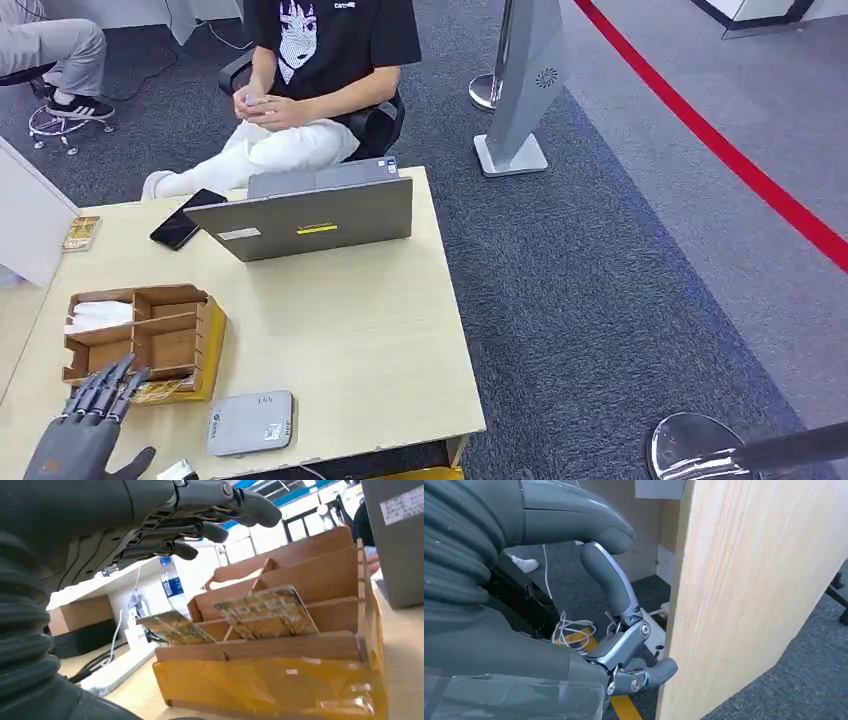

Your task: Pass the card to the sensor for recognition and then transmit it.

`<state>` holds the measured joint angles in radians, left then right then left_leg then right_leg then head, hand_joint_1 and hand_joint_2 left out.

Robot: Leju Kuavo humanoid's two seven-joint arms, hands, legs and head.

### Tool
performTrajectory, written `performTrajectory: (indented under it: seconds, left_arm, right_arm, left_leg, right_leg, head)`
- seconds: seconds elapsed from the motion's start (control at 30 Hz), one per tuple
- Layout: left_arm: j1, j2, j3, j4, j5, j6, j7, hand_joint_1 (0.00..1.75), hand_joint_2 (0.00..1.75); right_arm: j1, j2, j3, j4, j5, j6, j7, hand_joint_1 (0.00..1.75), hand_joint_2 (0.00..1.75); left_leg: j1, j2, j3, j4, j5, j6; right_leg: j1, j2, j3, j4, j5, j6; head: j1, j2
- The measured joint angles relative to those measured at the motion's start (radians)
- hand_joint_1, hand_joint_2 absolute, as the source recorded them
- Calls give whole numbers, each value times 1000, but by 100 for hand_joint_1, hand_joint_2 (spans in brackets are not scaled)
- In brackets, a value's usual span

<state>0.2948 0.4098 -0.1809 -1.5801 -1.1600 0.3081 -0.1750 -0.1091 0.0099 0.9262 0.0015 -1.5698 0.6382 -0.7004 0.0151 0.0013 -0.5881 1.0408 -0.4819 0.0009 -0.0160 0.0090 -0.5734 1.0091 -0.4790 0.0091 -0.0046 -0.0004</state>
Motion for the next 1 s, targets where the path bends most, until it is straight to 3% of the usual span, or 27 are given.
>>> performTrajectory:
  seconds: [0.47,1.0]
  left_arm:
    - [-72,-70,42,32,-43,-23,-50,0,175]
    - [-108,-96,51,97,-55,-43,-60,0,175]
  right_arm:
    - [-1,0,0,0,0,-8,0,0,175]
    - [-2,3,3,0,0,-13,0,0,175]
  left_leg:
    - [0,-1,0,0,0,0]
    - [0,-1,0,0,0,0]
  right_leg:
    - [0,0,0,0,0,0]
    - [0,0,0,0,0,0]
  head:
    - [0,0]
    - [0,0]
